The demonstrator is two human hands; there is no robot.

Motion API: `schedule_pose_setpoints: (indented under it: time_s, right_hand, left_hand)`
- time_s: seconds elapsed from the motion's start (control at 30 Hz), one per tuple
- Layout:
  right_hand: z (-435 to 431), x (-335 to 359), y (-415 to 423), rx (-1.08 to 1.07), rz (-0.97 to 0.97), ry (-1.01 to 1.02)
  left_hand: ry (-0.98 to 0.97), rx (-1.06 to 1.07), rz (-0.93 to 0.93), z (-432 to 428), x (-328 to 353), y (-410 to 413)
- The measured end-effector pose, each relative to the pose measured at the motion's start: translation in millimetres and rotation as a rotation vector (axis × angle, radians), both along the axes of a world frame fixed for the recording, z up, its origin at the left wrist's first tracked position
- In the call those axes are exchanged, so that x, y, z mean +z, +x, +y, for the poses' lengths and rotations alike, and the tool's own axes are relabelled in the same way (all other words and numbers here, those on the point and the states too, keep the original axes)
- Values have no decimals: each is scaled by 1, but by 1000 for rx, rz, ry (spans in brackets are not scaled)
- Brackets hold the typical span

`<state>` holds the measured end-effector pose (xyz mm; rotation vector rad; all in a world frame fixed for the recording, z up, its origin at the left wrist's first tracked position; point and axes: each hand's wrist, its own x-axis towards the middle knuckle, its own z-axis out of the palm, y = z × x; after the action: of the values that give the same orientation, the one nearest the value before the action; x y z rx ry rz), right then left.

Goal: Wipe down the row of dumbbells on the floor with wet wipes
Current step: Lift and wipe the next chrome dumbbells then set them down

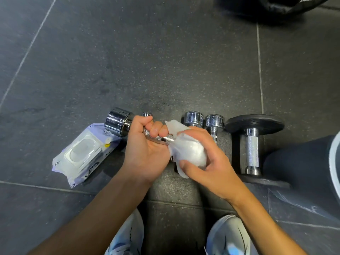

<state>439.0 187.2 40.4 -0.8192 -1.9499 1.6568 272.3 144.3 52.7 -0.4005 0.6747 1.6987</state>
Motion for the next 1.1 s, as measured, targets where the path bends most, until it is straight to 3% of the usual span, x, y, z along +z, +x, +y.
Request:
schedule_pose_setpoints:
  time_s: [0.07,0.13,0.23,0.3,0.33,0.37,0.43,0.53,0.6,0.67,0.7,0.73,0.77,0.87,0.93,0.97,1.03,1.1]
  right_hand:
    - [-4,-2,-6,-110,18,-71]
    - [-12,0,-19,-300,75,-295]
    - [-18,12,-39,-448,260,-960]
    - [-9,28,-41,-349,229,-1323]
    - [-4,32,-40,-333,172,-1403]
    - [-3,31,-41,-351,125,-1390]
    - [-13,23,-43,-455,101,-1117]
    - [-31,8,-43,-525,161,-362]
    - [-30,-6,-33,-407,164,243]
    - [-23,-17,-24,-302,156,612]
    - [-24,-18,-24,-319,139,607]
    - [-26,-16,-27,-391,121,476]
    - [-31,-10,-33,-502,116,237]
    - [-36,13,-55,-743,339,-883]
    - [-22,26,-53,-665,251,-1265]
    - [-17,31,-52,-634,144,-1299]
    - [-20,26,-51,-681,27,-1129]
    - [-30,17,-51,-822,67,-621]
  left_hand:
    - [-10,-4,21,0,1,2]
    - [-8,-13,63,-1,1,6]
    - [32,-19,142,-2,1,10]
    - [69,-40,242,-5,3,9]
    - [87,-55,281,-6,5,9]
    - [98,-66,302,-5,6,8]
    - [91,-68,274,-3,9,7]
    - [53,-28,158,4,9,3]
    - [27,-16,87,5,8,1]
    - [26,-32,43,4,7,2]
    - [26,-43,37,3,7,2]
    - [27,-52,38,3,6,3]
    - [29,-56,42,3,7,4]
    - [29,-55,95,2,7,6]
    - [29,-76,175,0,6,6]
    - [40,-86,215,-2,6,6]
    - [56,-87,259,-3,9,8]
    - [58,-65,239,-2,13,13]
